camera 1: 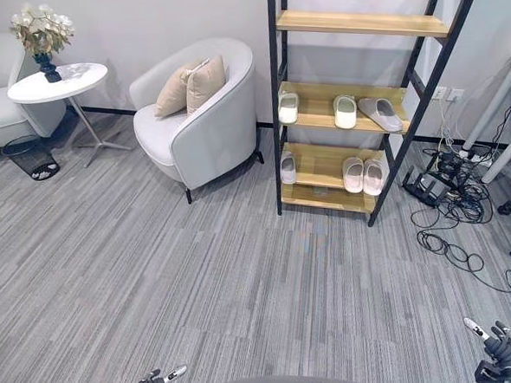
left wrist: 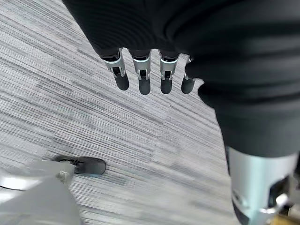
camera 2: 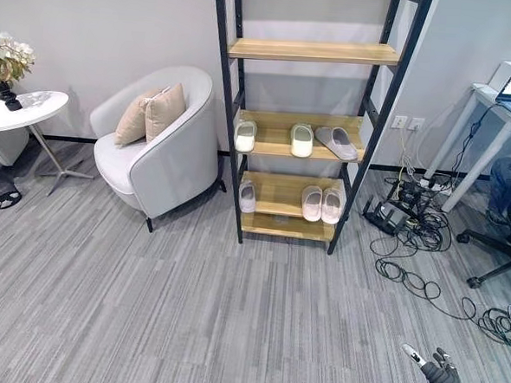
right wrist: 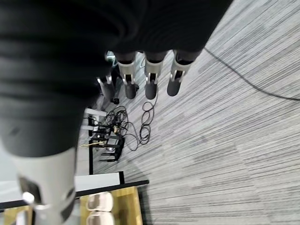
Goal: Arrange the slippers neatly on the shoe rack.
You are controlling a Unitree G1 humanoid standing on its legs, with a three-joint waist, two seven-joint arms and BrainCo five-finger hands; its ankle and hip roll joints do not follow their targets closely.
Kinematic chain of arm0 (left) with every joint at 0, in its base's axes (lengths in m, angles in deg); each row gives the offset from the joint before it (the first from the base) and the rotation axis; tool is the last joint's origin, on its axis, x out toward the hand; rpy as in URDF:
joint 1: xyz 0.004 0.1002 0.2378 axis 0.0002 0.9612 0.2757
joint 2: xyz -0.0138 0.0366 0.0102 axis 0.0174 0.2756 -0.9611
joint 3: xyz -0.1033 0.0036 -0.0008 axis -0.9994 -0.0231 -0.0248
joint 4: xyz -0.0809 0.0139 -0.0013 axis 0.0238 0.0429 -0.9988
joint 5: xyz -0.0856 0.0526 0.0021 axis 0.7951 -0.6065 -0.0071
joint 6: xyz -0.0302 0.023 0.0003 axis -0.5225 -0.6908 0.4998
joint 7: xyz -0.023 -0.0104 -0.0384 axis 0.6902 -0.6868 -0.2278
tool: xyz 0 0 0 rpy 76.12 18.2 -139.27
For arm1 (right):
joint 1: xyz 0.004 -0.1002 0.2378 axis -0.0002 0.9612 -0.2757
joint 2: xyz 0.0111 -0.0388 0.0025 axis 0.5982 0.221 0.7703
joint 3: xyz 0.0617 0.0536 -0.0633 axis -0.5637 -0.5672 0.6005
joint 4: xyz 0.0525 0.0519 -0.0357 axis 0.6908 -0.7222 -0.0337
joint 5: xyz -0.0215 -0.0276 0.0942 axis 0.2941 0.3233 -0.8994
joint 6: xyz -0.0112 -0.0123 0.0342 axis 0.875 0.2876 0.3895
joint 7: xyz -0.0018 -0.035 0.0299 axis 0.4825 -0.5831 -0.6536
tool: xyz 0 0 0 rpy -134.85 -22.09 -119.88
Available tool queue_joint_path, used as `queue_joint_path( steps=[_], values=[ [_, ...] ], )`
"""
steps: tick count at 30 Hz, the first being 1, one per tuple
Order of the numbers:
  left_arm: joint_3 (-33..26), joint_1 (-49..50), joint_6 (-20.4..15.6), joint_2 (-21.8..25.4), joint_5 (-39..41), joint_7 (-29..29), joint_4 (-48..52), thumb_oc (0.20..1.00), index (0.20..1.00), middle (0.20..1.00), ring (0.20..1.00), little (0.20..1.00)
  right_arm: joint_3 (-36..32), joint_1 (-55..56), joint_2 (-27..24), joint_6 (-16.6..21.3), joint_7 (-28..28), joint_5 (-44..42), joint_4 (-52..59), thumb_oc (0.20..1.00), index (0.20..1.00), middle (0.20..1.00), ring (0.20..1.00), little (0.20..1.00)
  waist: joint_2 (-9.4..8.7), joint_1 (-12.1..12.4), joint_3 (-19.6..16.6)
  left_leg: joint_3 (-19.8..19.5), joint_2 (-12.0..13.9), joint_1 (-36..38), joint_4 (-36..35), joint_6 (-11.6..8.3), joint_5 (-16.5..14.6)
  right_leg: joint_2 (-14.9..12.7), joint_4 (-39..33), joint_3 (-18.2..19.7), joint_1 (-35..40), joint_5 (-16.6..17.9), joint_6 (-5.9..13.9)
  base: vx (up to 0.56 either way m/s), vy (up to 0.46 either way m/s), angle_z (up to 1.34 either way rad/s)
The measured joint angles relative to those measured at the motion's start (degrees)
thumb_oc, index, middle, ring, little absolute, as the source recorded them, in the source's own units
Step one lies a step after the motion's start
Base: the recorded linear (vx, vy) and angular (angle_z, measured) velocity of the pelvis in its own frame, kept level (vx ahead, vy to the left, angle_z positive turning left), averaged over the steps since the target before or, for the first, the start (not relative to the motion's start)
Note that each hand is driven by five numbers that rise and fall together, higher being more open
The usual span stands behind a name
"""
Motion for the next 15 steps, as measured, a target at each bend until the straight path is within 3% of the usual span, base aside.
queue_joint_path(
  steps=[5, 8, 10, 11, 12, 14, 15],
  values=[
    [7.05, -0.48, -0.31, -0.93, -2.31, 0.68, 5.34, 1.0, 1.0, 1.0, 1.0, 1.0, 4.79, 0.03, 0.49, 0.03, 0.02, 1.49, 0.74, 1.0, 1.0, 1.0, 1.0, 1.0, 0.35, -0.42, 0.22, 0.16, 0.13, -0.21, 0.01, -0.25, -0.16, 0.13, -0.01, 0.37, -0.19, -0.23, -0.28, 0.05, -0.119, 0.01],
    [6.9, -2.11, -0.95, -1.96, -2.69, 2.06, 6.67, 1.0, 1.0, 1.0, 1.0, 1.0, 7.77, -0.47, 0.49, 0.1, -0.12, 3.51, 1.44, 1.0, 1.0, 1.0, 1.0, 1.0, 0.78, -0.67, 1.01, 1.14, 0.55, -0.72, 1.67, -1.11, -0.5, 0.51, 0.5, 1.45, -0.54, -0.29, -0.86, 0.0, -0.113, -0.18],
    [7.54, -5.03, -1.04, -2.62, -3.01, 2.07, 6.46, 1.0, 1.0, 1.0, 1.0, 1.0, 9.27, -1.01, 0.64, 0.14, -0.76, 3.87, 1.39, 1.0, 1.0, 1.0, 1.0, 1.0, -0.55, -0.41, 3.07, 1.37, -0.23, -5.5, 10.05, -4.38, -0.93, -0.07, 3.33, 1.16, -2.43, -1.02, -1.93, 0.01, -0.089, -0.02],
    [9.19, -7.88, -1.31, -1.88, -4.95, 1.78, 5.54, 1.0, 1.0, 1.0, 1.0, 1.0, 9.64, -1.37, 0.65, 0.36, -1.56, 5.14, 1.16, 1.0, 1.0, 1.0, 1.0, 1.0, -1.91, -0.27, 4.99, 1.65, -1.17, -11.43, 19.71, -5.79, -1.1, -1.98, 5.89, 0.35, -4.42, -1.87, -2.45, 0.02, -0.012, 0.1],
    [9.28, -8.81, -1.38, -2.63, -6.46, 1.87, 5.33, 1.0, 1.0, 1.0, 1.0, 1.0, 9.65, -1.28, 0.64, 0.36, -2.03, 5.87, 0.97, 1.0, 1.0, 1.0, 1.0, 1.0, -2.68, -0.4, 5.46, 1.46, -1.62, -14.2, 24.26, -6.74, -0.35, -2.95, 5.87, 0.24, -4.36, -1.22, -2.5, 0.08, -0.008, 0.13],
    [10.48, -8.8, -1.37, -3.62, -7.18, 1.8, 5.24, 1.0, 1.0, 1.0, 1.0, 1.0, 9.58, -1.61, 0.44, 0.47, -3.04, 5.92, 0.7, 1.0, 1.0, 1.0, 1.0, 1.0, -2.09, -0.86, 5.8, 0.41, -0.7, -16.13, 28.11, -6.17, -2.12, -2.71, 5.74, 0.24, -4.16, -1.16, -2.93, 0.17, 0.022, 0.09],
    [12.09, -8.19, -1.43, -4.55, -7.91, 1.78, 5.37, 1.0, 1.0, 1.0, 1.0, 1.0, 10.11, -1.67, 0.33, 0.67, -4.3, 5.96, 0.12, 1.0, 1.0, 1.0, 1.0, 1.0, -1.18, -0.78, 6.05, -2.65, -1.04, -16.12, 24.73, -6.29, -3.2, -2.52, 5.3, 0.72, -4.36, -1.73, -3.18, 0.24, 0.049, 0.02]
  ],
)
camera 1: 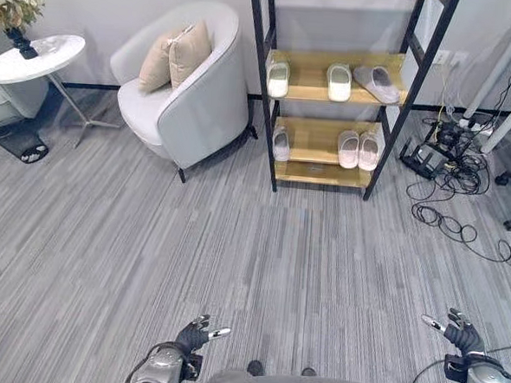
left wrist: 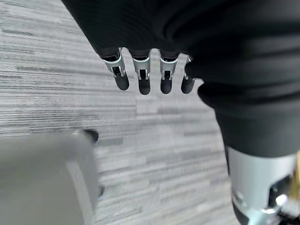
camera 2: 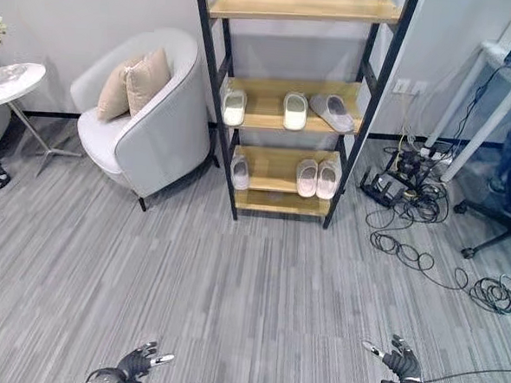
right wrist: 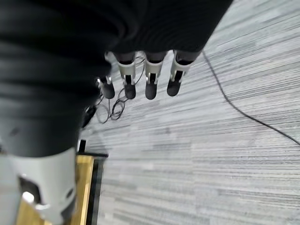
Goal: Arrange the slippers neatly on the shoe rack.
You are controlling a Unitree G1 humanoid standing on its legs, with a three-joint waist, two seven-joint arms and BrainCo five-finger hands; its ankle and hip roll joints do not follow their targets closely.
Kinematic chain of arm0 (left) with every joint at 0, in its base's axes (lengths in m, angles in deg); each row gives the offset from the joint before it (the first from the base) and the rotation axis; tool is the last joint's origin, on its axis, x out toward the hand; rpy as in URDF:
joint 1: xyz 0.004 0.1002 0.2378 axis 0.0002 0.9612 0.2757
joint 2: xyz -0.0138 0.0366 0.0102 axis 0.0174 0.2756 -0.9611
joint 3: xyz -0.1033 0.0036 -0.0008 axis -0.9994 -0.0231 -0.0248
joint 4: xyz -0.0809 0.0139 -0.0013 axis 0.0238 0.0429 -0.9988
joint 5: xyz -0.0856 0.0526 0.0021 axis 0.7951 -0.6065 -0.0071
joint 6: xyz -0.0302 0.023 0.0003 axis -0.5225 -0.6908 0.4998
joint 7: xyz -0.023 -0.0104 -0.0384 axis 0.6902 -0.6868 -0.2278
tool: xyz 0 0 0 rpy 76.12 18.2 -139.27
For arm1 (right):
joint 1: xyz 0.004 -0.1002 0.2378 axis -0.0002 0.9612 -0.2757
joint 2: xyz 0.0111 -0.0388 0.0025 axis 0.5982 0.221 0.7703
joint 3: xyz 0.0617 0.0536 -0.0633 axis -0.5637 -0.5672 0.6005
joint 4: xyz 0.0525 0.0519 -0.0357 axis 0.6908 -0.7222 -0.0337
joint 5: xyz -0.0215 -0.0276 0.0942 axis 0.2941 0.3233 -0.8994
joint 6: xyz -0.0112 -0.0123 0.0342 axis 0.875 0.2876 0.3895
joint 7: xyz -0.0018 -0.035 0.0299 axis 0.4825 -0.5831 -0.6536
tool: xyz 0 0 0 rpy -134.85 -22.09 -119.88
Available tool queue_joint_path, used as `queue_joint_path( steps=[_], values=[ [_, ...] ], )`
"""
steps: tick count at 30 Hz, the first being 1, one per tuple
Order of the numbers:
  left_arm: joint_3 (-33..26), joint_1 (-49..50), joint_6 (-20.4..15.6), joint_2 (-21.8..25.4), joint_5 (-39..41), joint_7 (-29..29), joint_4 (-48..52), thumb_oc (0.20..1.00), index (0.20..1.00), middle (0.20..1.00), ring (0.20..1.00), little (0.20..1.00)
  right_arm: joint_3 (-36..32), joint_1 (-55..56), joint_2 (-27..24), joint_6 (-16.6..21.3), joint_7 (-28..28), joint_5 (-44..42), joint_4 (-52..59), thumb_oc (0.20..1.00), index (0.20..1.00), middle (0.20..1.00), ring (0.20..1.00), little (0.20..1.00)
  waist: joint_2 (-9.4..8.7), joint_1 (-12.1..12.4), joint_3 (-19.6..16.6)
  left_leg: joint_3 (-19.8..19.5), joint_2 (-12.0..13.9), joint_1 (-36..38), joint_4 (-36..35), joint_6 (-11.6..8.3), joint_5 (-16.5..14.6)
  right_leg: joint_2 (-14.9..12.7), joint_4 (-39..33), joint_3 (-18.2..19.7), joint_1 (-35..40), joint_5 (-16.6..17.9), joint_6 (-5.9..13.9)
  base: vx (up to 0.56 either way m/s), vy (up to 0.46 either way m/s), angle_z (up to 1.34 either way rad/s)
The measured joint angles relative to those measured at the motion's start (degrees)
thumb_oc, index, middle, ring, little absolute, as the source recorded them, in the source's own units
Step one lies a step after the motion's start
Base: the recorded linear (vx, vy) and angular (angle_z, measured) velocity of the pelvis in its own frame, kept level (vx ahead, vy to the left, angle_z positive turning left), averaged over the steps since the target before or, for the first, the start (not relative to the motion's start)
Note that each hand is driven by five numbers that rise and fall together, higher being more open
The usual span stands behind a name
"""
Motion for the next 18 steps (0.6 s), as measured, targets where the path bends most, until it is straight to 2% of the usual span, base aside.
queue_joint_path(
  steps=[2, 3, 5, 7, 8, 9, 10, 11, 12, 13, 15, 16, 17, 18],
  values=[
    [1.43, -0.43, -0.3, -1.01, -1.04, 0.05, -0.15, 1.0, 1.0, 1.0, 1.0, 1.0, 1.11, -0.97, 0.21, 0.05, -1.02, 0.79, -0.55, 1.0, 1.0, 1.0, 1.0, 1.0, 1.13, 0.75, 0.85, -1.97, 0.01, 0.41, -8.9, 0.45, 0.46, 0.34, -0.82, 1.07, -0.58, 1.26, 0.54, 0.27, 0.058, -0.25],
    [1.31, -0.51, -0.36, -1.34, -1.28, 0.02, -1.33, 1.0, 1.0, 1.0, 1.0, 1.0, 2.91, -1.74, 0.95, 0.17, -1.63, 1.29, -1.4, 1.0, 1.0, 1.0, 1.0, 1.0, 1.23, 1.79, 1.38, -2.32, -0.33, -0.1, -13.65, 0.43, 1.12, 0.41, -2.94, 2.08, 0.34, 1.64, 0.46, 0.27, 0.038, -0.39],
    [0.25, -1.11, -0.62, -1.4, -0.88, -0.08, -2.88, 1.0, 1.0, 1.0, 1.0, 1.0, 5.83, -3.23, 1.5, 0.26, -2.01, 2.01, -2.31, 1.0, 1.0, 1.0, 1.0, 1.0, 1.31, 3.51, 2.06, -5.89, -0.82, -0.86, -20.25, 0.17, 2.85, 0.68, -4.59, 3.82, 1.22, 1.96, 0.65, 0.25, 0.025, -0.5],
    [-1.91, -0.76, -0.9, -1.38, -0.78, -0.19, -3.0, 1.0, 1.0, 1.0, 1.0, 1.0, 7.09, -4.09, 1.68, 0.73, -2.28, 2.05, -2.83, 1.0, 1.0, 1.0, 1.0, 1.0, 2.23, 4.8, 2.44, -8.07, 0.23, -0.43, -20.24, 0.39, 4.16, 1.68, -5.03, 5.66, 3.45, 1.04, 1.3, 0.5, 0.12, -0.66],
    [-3.54, -0.5, -0.95, -1.31, -0.75, -0.22, -5.31, 1.0, 1.0, 1.0, 1.0, 1.0, 7.0, -3.62, 2.91, 0.91, -2.61, 2.06, -2.89, 1.0, 1.0, 1.0, 1.0, 1.0, 2.36, 4.84, 2.41, -7.23, 0.86, 0.83, -17.69, 1.53, 3.47, 1.97, -5.02, 6.08, 5.77, -0.5, 1.76, 0.51, 0.134, -0.55],
    [-3.82, -0.21, -0.63, -1.08, -0.52, -0.45, -5.36, 1.0, 1.0, 1.0, 1.0, 1.0, 7.1, -2.45, 3.41, 1.23, -2.88, 2.06, -2.89, 1.0, 1.0, 1.0, 1.0, 1.0, 1.98, 4.71, 1.99, -7.0, 0.74, 2.33, -17.71, 2.79, 5.94, 1.93, -5.01, 6.43, 7.29, -1.37, 2.42, 0.26, 0.091, -0.26],
    [-3.48, 0.16, -0.61, -0.32, -0.48, -0.39, -5.23, 1.0, 1.0, 1.0, 1.0, 1.0, 7.74, -1.25, 4.33, 1.39, -2.77, 2.1, -2.52, 1.0, 1.0, 1.0, 1.0, 1.0, 1.12, 4.8, 1.3, -6.42, 0.02, 2.95, -17.04, 3.8, 6.81, 1.12, -4.92, 6.81, 8.32, -2.6, 3.15, 0.25, 0.11, -0.21],
    [-3.26, 0.74, -0.68, 0.66, -0.49, -0.38, -5.04, 1.0, 1.0, 1.0, 1.0, 1.0, 8.27, -0.53, 5.81, 1.71, -2.72, 2.11, -2.26, 1.0, 1.0, 1.0, 1.0, 1.0, -0.91, 4.97, -0.01, -5.23, -1.29, 3.71, -17.18, 4.58, 6.27, -0.36, -3.83, 6.96, 8.34, -3.53, 4.23, 0.34, 0.145, -0.15],
    [-3.14, 0.6, -0.76, 0.95, -0.49, -0.4, -4.99, 1.0, 1.0, 1.0, 1.0, 1.0, 8.66, -0.24, 6.41, 1.74, -2.8, 2.1, -2.12, 1.0, 1.0, 1.0, 1.0, 1.0, -1.77, 4.76, -0.23, -5.09, -2.02, 4.15, -17.12, 5.26, 5.76, -0.91, -3.28, 6.97, 8.78, -3.9, 4.84, 0.31, 0.144, -0.18],
    [-3.06, -0.12, 0.13, 1.93, -0.55, -0.44, -5.2, 1.0, 1.0, 1.0, 1.0, 1.0, 9.87, -0.09, 8.72, 1.77, -3.31, 2.17, -2.3, 1.0, 1.0, 1.0, 1.0, 1.0, -3.21, 4.38, -0.24, -4.64, -2.9, 6.25, -17.61, 7.06, 4.76, -1.68, 2.33, 6.96, 7.65, -6.19, 6.29, 0.24, 0.13, -0.08],
    [-2.93, -0.48, 0.2, 1.7, -0.88, -0.43, -5.04, 1.0, 1.0, 1.0, 1.0, 1.0, 11.34, 0.41, 10.16, 1.88, -3.35, 2.65, -2.27, 1.0, 1.0, 1.0, 1.0, 1.0, -3.58, 4.73, -0.56, -3.93, -3.28, 8.14, -17.14, 8.42, 4.12, -1.94, 7.04, 6.92, 7.3, -7.29, 7.32, 0.15, 0.129, -0.08],
    [-2.75, -0.66, 0.42, 1.61, -1.01, -0.52, -4.86, 1.0, 1.0, 1.0, 1.0, 1.0, 12.19, -0.02, 10.68, 1.9, -3.34, 3.32, -1.97, 1.0, 1.0, 1.0, 1.0, 1.0, -3.73, 4.66, -1.3, -3.63, -3.83, 9.04, -17.13, 8.99, 3.66, -2.64, 10.84, 6.96, 5.75, -8.12, 8.64, 0.08, 0.108, -0.15],
    [-1.05, -0.79, 0.96, 1.77, -1.01, -1.21, -3.51, 1.0, 1.0, 1.0, 1.0, 1.0, 12.6, -1.48, 10.84, 1.9, -3.35, 3.86, -1.1, 1.0, 1.0, 1.0, 1.0, 1.0, -3.27, 5.04, -1.52, -2.8, -3.58, 8.9, -17.05, 9.56, 3.42, -3.13, 17.69, 5.88, 2.4, -9.38, 10.27, 0.1, 0.099, -0.21],
    [-0.9, -1.58, 0.94, 1.71, -1.01, -1.66, -2.79, 1.0, 1.0, 1.0, 1.0, 1.0, 12.76, -2.38, 11.0, 1.91, -3.33, 4.17, -0.7, 1.0, 1.0, 1.0, 1.0, 1.0, -3.08, 5.38, -1.59, -2.33, -3.59, 8.82, -16.94, 9.66, 3.35, -3.83, 21.14, 4.37, 0.25, -9.47, 10.74, 0.14, 0.087, -0.32]
  ],
)
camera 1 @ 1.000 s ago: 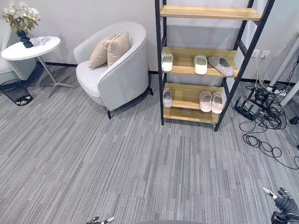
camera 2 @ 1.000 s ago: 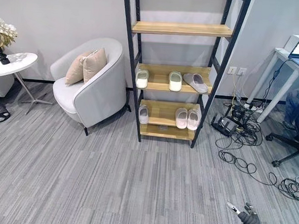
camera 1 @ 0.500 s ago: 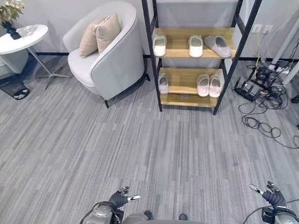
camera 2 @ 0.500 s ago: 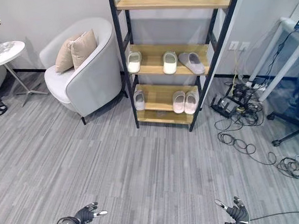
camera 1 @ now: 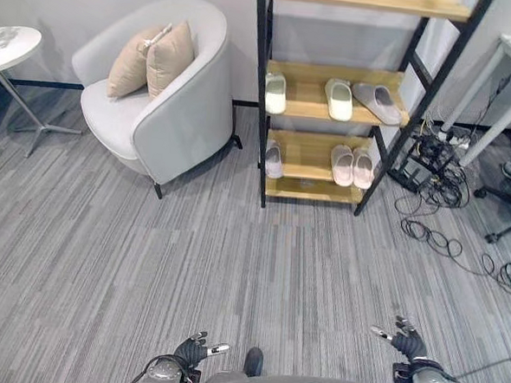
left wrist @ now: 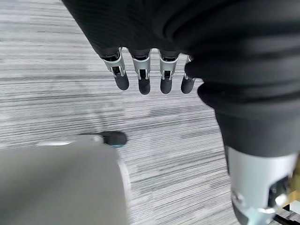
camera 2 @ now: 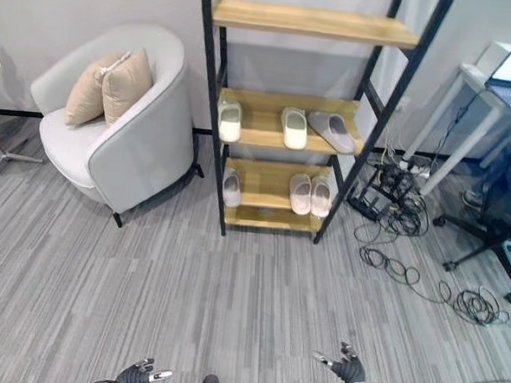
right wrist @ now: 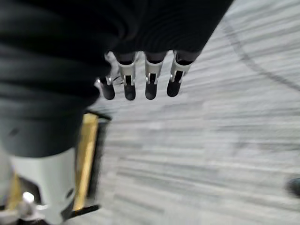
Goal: Arrange the slippers neatly on the shoe rack.
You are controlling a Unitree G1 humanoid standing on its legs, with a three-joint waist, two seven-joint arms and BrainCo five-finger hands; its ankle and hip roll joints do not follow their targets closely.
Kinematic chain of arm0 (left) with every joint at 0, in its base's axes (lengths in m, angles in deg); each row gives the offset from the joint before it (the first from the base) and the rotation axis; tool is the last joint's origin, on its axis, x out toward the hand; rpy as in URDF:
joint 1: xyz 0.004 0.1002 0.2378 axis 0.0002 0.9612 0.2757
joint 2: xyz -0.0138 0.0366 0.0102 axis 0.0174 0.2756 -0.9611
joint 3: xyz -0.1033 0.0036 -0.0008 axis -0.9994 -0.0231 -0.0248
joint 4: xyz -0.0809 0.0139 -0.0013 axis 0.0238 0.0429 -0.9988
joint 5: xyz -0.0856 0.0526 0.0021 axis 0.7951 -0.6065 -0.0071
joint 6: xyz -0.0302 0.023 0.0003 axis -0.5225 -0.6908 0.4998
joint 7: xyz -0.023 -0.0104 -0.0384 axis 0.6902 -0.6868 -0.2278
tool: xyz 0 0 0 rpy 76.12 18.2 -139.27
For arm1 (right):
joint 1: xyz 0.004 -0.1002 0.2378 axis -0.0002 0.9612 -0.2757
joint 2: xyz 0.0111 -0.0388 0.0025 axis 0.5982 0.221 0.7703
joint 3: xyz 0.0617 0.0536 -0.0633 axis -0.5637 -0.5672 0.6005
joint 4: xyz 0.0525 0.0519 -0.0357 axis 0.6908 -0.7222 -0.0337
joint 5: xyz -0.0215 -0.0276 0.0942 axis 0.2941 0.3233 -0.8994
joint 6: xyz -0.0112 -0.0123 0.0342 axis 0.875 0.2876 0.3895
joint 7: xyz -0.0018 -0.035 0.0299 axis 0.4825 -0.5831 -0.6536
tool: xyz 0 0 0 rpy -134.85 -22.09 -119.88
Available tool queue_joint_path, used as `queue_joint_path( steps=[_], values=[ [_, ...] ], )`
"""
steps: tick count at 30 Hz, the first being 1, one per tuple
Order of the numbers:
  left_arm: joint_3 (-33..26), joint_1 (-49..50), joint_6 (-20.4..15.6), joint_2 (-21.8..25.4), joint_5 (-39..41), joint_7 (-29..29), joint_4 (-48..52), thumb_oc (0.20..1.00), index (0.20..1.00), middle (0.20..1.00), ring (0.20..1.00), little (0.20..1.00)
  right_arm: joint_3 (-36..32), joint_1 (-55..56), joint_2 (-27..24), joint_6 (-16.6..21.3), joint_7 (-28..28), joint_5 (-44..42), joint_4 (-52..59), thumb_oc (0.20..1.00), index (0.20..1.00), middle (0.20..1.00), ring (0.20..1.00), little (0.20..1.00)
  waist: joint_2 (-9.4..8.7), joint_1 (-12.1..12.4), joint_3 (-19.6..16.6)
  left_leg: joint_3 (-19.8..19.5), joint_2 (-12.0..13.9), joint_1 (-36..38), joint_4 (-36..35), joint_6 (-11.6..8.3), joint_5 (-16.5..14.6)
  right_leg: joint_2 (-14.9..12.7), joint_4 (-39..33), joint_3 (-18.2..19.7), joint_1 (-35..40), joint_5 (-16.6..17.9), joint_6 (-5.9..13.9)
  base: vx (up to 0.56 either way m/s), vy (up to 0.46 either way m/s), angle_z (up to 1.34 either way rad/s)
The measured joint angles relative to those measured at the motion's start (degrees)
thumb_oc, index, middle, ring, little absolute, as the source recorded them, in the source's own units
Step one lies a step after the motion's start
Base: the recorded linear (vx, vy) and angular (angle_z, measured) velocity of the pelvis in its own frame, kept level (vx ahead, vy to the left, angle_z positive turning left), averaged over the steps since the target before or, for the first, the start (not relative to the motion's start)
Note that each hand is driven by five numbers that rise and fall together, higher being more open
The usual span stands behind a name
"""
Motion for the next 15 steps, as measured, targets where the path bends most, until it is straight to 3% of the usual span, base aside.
queue_joint_path(
  steps=[1, 2, 3, 8, 9, 10, 13, 15],
  values=[
    [0.19, -1.69, 0.13, -0.15, 0.0, -0.27, 0.49, 1.0, 1.0, 1.0, 1.0, 1.0, 0.09, -1.97, 0.36, 0.0, 0.04, 0.05, 0.92, 1.0, 1.0, 1.0, 1.0, 1.0, 0.22, 0.34, -0.24, 0.58, 0.13, 0.14, 0.15, 0.9, -0.65, -1.94, 3.48, -3.63, -2.36, 0.46, 0.81, 0.16, 0.072, -0.37],
    [0.55, -1.51, 0.2, -0.33, -0.01, -0.56, 1.21, 1.0, 1.0, 1.0, 1.0, 1.0, 0.27, -2.31, 0.5, 0.05, 0.1, 0.05, 1.51, 1.0, 1.0, 1.0, 1.0, 1.0, 0.19, 0.81, -0.53, 1.54, 0.18, 0.52, -0.28, 1.42, -1.02, -4.3, 4.43, -7.85, -3.24, 0.76, 0.39, 0.18, 0.061, -0.41],
    [0.58, -1.54, 0.2, -0.12, -0.01, -0.82, 1.68, 1.0, 1.0, 1.0, 1.0, 1.0, 0.39, -2.86, 0.63, 0.29, 0.11, 0.06, 2.02, 1.0, 1.0, 1.0, 1.0, 1.0, 0.16, 0.97, -0.75, 1.96, 0.11, 0.73, -0.25, 1.54, -1.1, -5.58, 4.03, -9.06, -3.65, 1.0, 0.45, 0.17, 0.041, -0.28],
    [2.37, -1.71, -0.74, -0.86, -0.35, -1.33, 1.02, 1.0, 1.0, 1.0, 1.0, 1.0, 1.32, -3.52, 0.68, 0.6, 0.12, 0.14, 1.86, 1.0, 1.0, 1.0, 1.0, 1.0, -0.6, 0.05, -1.17, 2.46, 0.94, 2.64, -0.73, 1.05, -2.53, -7.47, -5.4, -8.83, -5.46, 2.41, 1.02, 0.18, -0.046, -0.12],
    [2.38, -1.81, -0.77, -1.0, -0.4, -1.37, 0.66, 1.0, 1.0, 1.0, 1.0, 1.0, 1.32, -3.45, 0.67, 0.6, 0.13, 0.15, 1.54, 1.0, 1.0, 1.0, 1.0, 1.0, -0.49, -0.18, -1.12, 2.43, 1.18, 2.73, -0.74, 0.88, -2.94, -7.58, -6.84, -8.63, -5.97, 3.14, 0.82, 0.23, -0.097, -0.15],
    [2.33, -1.29, -0.76, -1.78, -0.53, -1.5, -2.02, 1.0, 1.0, 1.0, 1.0, 1.0, 1.22, -2.76, 0.67, 0.58, 0.22, 0.23, 1.3, 1.0, 1.0, 1.0, 1.0, 1.0, -0.23, -0.92, -0.99, 1.74, 1.86, 3.0, -0.72, 0.62, -3.72, -7.34, -11.75, -6.1, -7.28, 6.28, 1.81, 0.24, -0.12, 0.01],
    [2.94, 0.03, -0.75, -2.5, -2.08, -1.76, -4.9, 1.0, 1.0, 1.0, 1.0, 1.0, 1.08, -0.3, 0.64, 0.52, 0.42, 0.5, 0.93, 1.0, 1.0, 1.0, 1.0, 1.0, -0.51, -2.94, -0.81, 0.75, 2.55, 4.45, -1.69, -0.33, -4.8, -7.17, -17.34, -0.53, -9.62, 11.36, 2.1, 0.24, -0.142, 0.16],
    [2.72, 0.47, -0.86, -1.76, -2.61, -2.37, -5.84, 1.0, 1.0, 1.0, 1.0, 1.0, 0.78, 1.49, 0.66, 0.48, 0.52, 0.54, 0.49, 1.0, 1.0, 1.0, 1.0, 1.0, -1.52, -4.47, -1.11, -0.71, 2.74, 5.41, -2.05, -2.62, -5.28, -6.79, -21.13, 0.99, -9.95, 14.64, 1.58, 0.25, -0.21, 0.47]
  ],
)
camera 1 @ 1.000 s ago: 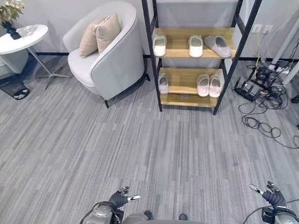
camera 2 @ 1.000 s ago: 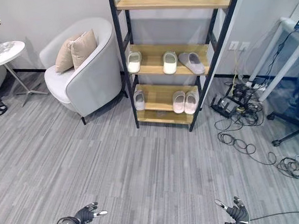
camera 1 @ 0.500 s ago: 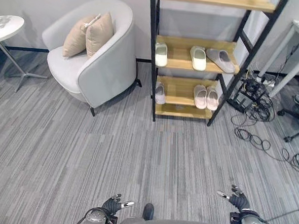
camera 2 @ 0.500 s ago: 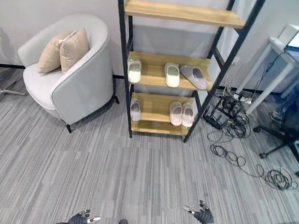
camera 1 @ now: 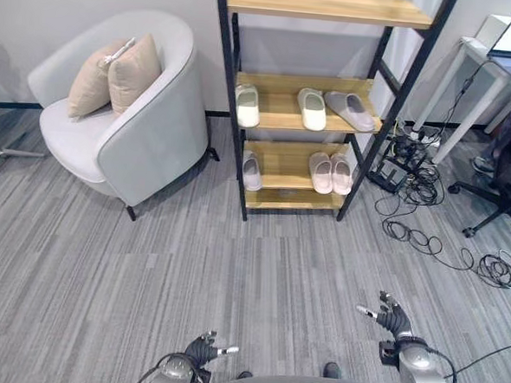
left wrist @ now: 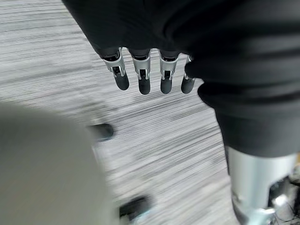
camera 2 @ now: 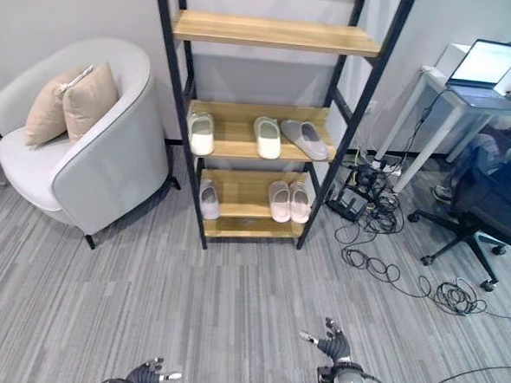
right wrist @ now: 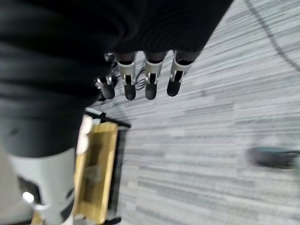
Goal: Arrange the slippers neatly on the shoe rack.
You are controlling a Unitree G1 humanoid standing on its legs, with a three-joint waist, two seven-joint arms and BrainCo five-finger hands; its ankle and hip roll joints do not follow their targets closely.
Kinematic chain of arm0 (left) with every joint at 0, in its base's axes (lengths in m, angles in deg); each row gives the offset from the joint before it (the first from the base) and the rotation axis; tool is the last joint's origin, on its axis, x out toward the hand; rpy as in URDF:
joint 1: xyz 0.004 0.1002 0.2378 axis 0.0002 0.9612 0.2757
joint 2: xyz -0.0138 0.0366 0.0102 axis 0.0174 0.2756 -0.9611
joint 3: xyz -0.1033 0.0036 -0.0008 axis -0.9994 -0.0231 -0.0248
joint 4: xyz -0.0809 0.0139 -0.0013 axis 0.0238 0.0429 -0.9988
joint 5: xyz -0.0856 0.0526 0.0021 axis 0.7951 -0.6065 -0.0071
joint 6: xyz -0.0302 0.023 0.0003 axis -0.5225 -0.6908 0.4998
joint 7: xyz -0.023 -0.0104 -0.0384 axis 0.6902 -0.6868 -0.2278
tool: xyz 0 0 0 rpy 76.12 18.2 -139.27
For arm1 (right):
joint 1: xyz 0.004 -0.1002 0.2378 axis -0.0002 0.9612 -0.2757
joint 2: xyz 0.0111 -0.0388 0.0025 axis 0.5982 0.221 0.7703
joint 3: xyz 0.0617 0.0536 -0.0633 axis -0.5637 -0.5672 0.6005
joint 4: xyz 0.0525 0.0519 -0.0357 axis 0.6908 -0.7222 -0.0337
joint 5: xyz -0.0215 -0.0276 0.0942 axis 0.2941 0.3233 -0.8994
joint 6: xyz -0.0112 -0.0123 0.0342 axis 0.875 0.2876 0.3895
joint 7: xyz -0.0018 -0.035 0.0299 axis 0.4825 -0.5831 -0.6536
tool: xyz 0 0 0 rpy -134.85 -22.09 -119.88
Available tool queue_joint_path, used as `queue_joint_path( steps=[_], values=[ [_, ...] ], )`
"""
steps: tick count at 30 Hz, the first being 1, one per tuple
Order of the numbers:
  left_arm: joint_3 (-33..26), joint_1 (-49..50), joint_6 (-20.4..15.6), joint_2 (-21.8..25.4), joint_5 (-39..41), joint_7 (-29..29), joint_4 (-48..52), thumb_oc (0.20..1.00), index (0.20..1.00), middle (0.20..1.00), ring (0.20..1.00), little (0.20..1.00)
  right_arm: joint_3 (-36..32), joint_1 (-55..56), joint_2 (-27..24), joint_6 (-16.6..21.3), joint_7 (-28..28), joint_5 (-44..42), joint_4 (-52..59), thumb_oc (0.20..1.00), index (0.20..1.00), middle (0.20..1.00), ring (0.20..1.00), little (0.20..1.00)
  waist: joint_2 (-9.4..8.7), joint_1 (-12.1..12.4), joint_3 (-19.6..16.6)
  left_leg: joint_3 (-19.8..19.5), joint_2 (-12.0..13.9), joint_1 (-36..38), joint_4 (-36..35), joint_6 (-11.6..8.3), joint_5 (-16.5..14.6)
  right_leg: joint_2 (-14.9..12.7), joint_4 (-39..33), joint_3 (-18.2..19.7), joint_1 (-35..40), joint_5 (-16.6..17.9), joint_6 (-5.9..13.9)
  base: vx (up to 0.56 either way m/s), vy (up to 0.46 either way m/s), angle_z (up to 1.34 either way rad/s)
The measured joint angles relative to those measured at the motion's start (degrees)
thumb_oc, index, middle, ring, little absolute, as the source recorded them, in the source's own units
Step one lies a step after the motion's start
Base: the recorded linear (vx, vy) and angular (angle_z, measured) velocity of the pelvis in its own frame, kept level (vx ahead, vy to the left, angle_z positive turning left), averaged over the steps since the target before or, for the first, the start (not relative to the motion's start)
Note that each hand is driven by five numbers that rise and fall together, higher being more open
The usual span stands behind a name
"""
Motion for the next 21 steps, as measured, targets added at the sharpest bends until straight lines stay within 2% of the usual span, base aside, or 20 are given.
queue_joint_path(
  steps=[1, 2, 3, 4, 5, 6, 9, 10, 11, 12, 13, 14, 15, 16, 17, 18, 20, 21],
  values=[
    [-0.44, 0.19, -0.04, -0.19, -0.03, -0.19, -0.11, 1.0, 1.0, 1.0, 1.0, 1.0, -0.55, 0.99, -0.36, -0.19, 0.12, 0.0, -0.66, 1.0, 1.0, 1.0, 1.0, 1.0, 0.09, -0.12, -0.23, -0.87, 1.04, 1.26, -0.4, -1.33, -0.69, 0.69, 0.46, -0.54, 0.3, 3.79, 0.48, 0.24, -0.242, 0.23],
    [-0.62, 1.17, -0.2, -0.99, 0.05, -0.21, -0.65, 1.0, 1.0, 1.0, 1.0, 1.0, -1.78, 1.25, -0.74, -0.37, 0.07, -0.02, -1.18, 1.0, 1.0, 1.0, 1.0, 1.0, 1.88, 0.15, -0.53, -1.0, 3.18, 2.34, -0.97, -2.02, -1.1, 2.55, 0.49, -2.0, 1.75, 3.23, -0.37, 0.25, -0.236, 0.11],
    [-0.55, 1.19, -0.5, -1.38, 0.03, -0.24, -0.28, 1.0, 1.0, 1.0, 1.0, 1.0, -2.13, 1.5, -1.25, -0.46, -0.06, -0.03, -1.24, 1.0, 1.0, 1.0, 1.0, 1.0, 3.01, 0.21, -0.52, -1.49, 4.22, 2.88, -1.24, -3.08, -0.71, 3.86, -0.15, -2.8, 2.6, 3.35, -0.82, 0.25, -0.245, 0.0],
    [-0.69, 1.62, -0.65, -2.4, 0.02, -0.2, -0.62, 1.0, 1.0, 1.0, 1.0, 1.0, -2.05, 1.21, -2.75, -0.57, -0.04, 0.02, -2.02, 1.0, 1.0, 1.0, 1.0, 1.0, 5.53, 0.1, -0.38, -2.22, 6.46, 4.08, -1.22, -3.52, -0.79, 5.88, -0.66, -3.63, 4.35, 2.66, -1.96, 0.24, -0.24, 0.09],
    [-1.03, 1.85, -0.66, -2.93, 0.02, -0.24, -0.76, 1.0, 1.0, 1.0, 1.0, 1.0, -2.11, 1.29, -3.5, -0.88, -0.08, 0.03, -2.11, 1.0, 1.0, 1.0, 1.0, 1.0, 6.4, 0.07, -0.52, -2.54, 7.14, 4.75, -1.13, -3.89, -0.5, 6.72, -1.1, -3.65, 5.52, 2.34, -2.55, 0.27, -0.35, 0.04],
    [-1.07, 2.11, -0.75, -3.45, 0.03, -0.61, -0.48, 1.0, 1.0, 1.0, 1.0, 1.0, -2.03, 0.97, -4.5, -0.99, -0.16, 0.04, -2.02, 1.0, 1.0, 1.0, 1.0, 1.0, 6.96, 0.26, -0.65, -2.92, 7.91, 5.48, -0.3, -4.54, 0.77, 7.72, -1.47, -3.91, 6.98, 2.28, -3.93, 0.19, -0.279, 0.06],
    [-1.1, 2.03, -0.97, -3.75, 0.04, -1.02, 0.03, 1.0, 1.0, 1.0, 1.0, 1.0, -2.03, -0.05, -4.6, -0.99, -0.69, 0.12, -1.94, 1.0, 1.0, 1.0, 1.0, 1.0, 6.17, 0.67, -0.61, -5.09, 8.27, 3.05, 4.3, -7.43, 2.62, 8.58, -1.61, -4.65, 8.25, 0.89, -5.34, 0.08, -0.247, 0.19],
    [-1.53, 1.47, -1.02, -3.96, 0.05, -1.05, 0.27, 1.0, 1.0, 1.0, 1.0, 1.0, -2.07, 0.14, -4.48, -1.0, -1.1, 0.21, -1.87, 1.0, 1.0, 1.0, 1.0, 1.0, 5.06, 0.18, -0.75, -6.82, 7.5, 1.05, 7.41, -9.71, 3.22, 7.95, -1.87, -6.36, 8.27, 1.05, -6.72, 0.0, -0.138, 0.4],
    [-1.5, 1.21, -1.09, -4.25, 0.05, -1.04, 0.46, 1.0, 1.0, 1.0, 1.0, 1.0, -2.04, -0.02, -4.61, -1.0, -1.16, 0.32, -1.91, 1.0, 1.0, 1.0, 1.0, 1.0, 4.99, 0.6, -0.68, -7.19, 7.71, 0.32, 8.1, -9.91, 4.59, 8.63, -1.49, -7.0, 8.25, 0.89, -7.44, -0.01, -0.19, 0.7],
    [-1.38, 1.09, -1.05, -4.71, 0.03, -1.06, 1.67, 1.0, 1.0, 1.0, 1.0, 1.0, -2.13, 0.03, -4.62, -1.01, -1.4, 0.6, -1.92, 1.0, 1.0, 1.0, 1.0, 1.0, 4.57, 0.64, -0.34, -7.45, 7.86, -2.5, 10.87, -12.55, 6.42, 9.06, 0.36, -8.4, 7.4, -0.86, -8.68, -0.01, -0.181, 0.74],
    [-0.93, 0.84, -1.1, -4.55, 0.03, -1.1, 3.01, 1.0, 1.0, 1.0, 1.0, 1.0, -2.34, 0.11, -4.72, -1.02, -1.67, 0.61, -1.87, 1.0, 1.0, 1.0, 1.0, 1.0, 4.05, 0.35, -0.07, -7.35, 7.44, -5.65, 14.65, -13.86, 6.92, 8.4, 0.75, -10.03, 6.83, -1.13, -9.28, 0.0, -0.157, 0.82],
    [-0.87, 0.17, -1.22, -4.81, 0.03, -1.05, 4.02, 1.0, 1.0, 1.0, 1.0, 1.0, -2.43, 0.04, -5.01, -1.05, -2.15, 0.62, -1.86, 1.0, 1.0, 1.0, 1.0, 1.0, 3.46, 0.73, 0.45, -6.99, 7.05, -8.0, 18.95, -13.46, 6.61, 8.11, 0.74, -11.49, 6.66, -0.97, -10.07, 0.02, -0.125, 0.58],
    [-0.81, 0.66, -1.28, -4.98, -0.02, -0.91, 4.82, 1.0, 1.0, 1.0, 1.0, 1.0, -2.43, -0.21, -5.36, -1.04, -2.51, 0.67, -1.91, 1.0, 1.0, 1.0, 1.0, 1.0, 3.57, 1.13, 0.51, -6.12, 6.72, -10.15, 21.7, -12.26, 7.55, 8.63, 1.4, -12.28, 6.07, -1.71, -11.15, 0.11, -0.087, 0.65],
    [-0.48, 0.68, -1.36, -5.08, -0.03, -0.92, 5.17, 1.0, 1.0, 1.0, 1.0, 1.0, -2.46, -0.08, -6.22, -1.03, -3.0, 0.73, -2.04, 1.0, 1.0, 1.0, 1.0, 1.0, 3.86, 0.88, 0.82, -3.44, 7.78, -12.62, 23.52, -11.14, 8.33, 9.04, 1.28, -14.01, 6.0, -2.52, -12.09, 0.1, -0.042, 0.66],
    [-0.51, 0.81, -1.47, -5.09, -0.03, -0.9, 5.28, 1.0, 1.0, 1.0, 1.0, 1.0, -2.55, -0.15, -6.95, -1.04, -3.18, 0.77, -2.2, 1.0, 1.0, 1.0, 1.0, 1.0, 3.67, 1.16, 1.31, -2.02, 8.03, -13.75, 23.91, -10.67, 7.69, 9.03, 1.22, -14.75, 5.93, -2.95, -12.42, 0.17, -0.016, 0.73],
    [-0.6, 0.27, -2.32, -4.75, -0.01, -0.9, 6.15, 1.0, 1.0, 1.0, 1.0, 1.0, -3.99, -0.53, -7.5, -1.02, -4.09, 0.89, -2.23, 1.0, 1.0, 1.0, 1.0, 1.0, 3.26, 1.58, 2.43, -0.59, 7.69, -13.76, 19.49, -10.15, 5.77, 9.03, 0.81, -15.43, 6.0, -3.02, -12.56, 0.07, 0.006, 0.5],
    [-0.99, 0.58, -2.43, -4.44, 0.02, -1.02, 6.06, 1.0, 1.0, 1.0, 1.0, 1.0, -4.64, -0.8, -8.13, -1.01, -5.02, 1.15, -2.39, 1.0, 1.0, 1.0, 1.0, 1.0, 3.68, 2.02, 2.92, -0.62, 7.43, -12.47, 10.36, -9.83, 5.6, 9.7, 0.58, -16.02, 5.96, -2.8, -12.6, 0.26, 0.03, 0.21],
    [-1.04, 0.78, -2.37, -4.1, 0.01, -1.07, 6.09, 1.0, 1.0, 1.0, 1.0, 1.0, -4.28, -1.78, -8.27, -0.96, -5.02, 1.23, -2.36, 1.0, 1.0, 1.0, 1.0, 1.0, 4.0, 2.47, 3.44, -0.73, 7.53, -12.26, 9.03, -9.65, 5.62, 10.24, 0.71, -15.8, 6.56, -2.62, -12.36, 0.38, 0.032, -0.02]
  ],
)
